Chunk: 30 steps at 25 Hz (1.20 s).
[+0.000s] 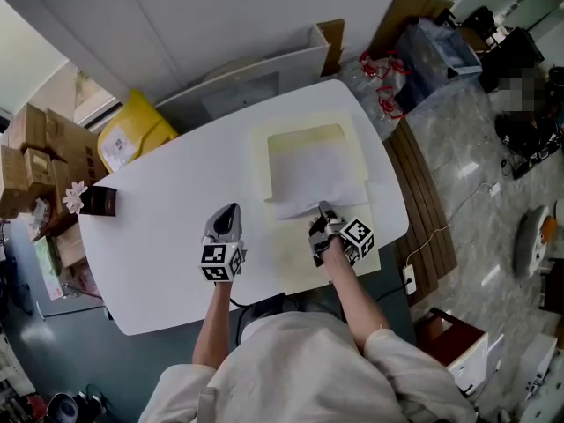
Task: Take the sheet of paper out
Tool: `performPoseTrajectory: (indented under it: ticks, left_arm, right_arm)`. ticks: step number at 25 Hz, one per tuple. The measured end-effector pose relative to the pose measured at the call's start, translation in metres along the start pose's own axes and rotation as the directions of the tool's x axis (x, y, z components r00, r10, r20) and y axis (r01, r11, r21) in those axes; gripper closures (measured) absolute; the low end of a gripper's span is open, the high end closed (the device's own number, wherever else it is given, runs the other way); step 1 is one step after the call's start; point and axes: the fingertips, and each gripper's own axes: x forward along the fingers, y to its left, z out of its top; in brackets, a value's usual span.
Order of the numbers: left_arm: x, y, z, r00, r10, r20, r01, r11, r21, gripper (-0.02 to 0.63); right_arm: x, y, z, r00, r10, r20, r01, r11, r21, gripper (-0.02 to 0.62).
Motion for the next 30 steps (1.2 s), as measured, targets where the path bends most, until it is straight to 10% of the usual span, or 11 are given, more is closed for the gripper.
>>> performPoseTrajectory:
  ticks: [22, 26, 30]
  left_arm:
    - [-0.008, -0.023, 0.018, 0.999, -0.024, 0.039, 0.023, 1.0, 0.019, 0.6]
    - [-0.008, -0.026, 0.022, 0.999, -0.026, 0.047, 0.025, 0.999, 0.02, 0.6]
    - [-0.008, -0.03, 0.026, 0.998, -0.029, 0.056, 0.027, 0.999, 0.022, 0.6]
  right_arm:
    - [-0.097, -0.019, -0.003, 0.996, -0.053, -0.074, 0.032, 0.965, -0.26, 0.592]
    - [-0.1, -0.011, -0.011, 0.99, -0.088, -0.111, 0.032, 0.9, -0.434, 0.592]
    - [-0.095, 0.005, -0.022, 0.978, -0.144, -0.151, 0.005, 0.741, -0.671, 0.592]
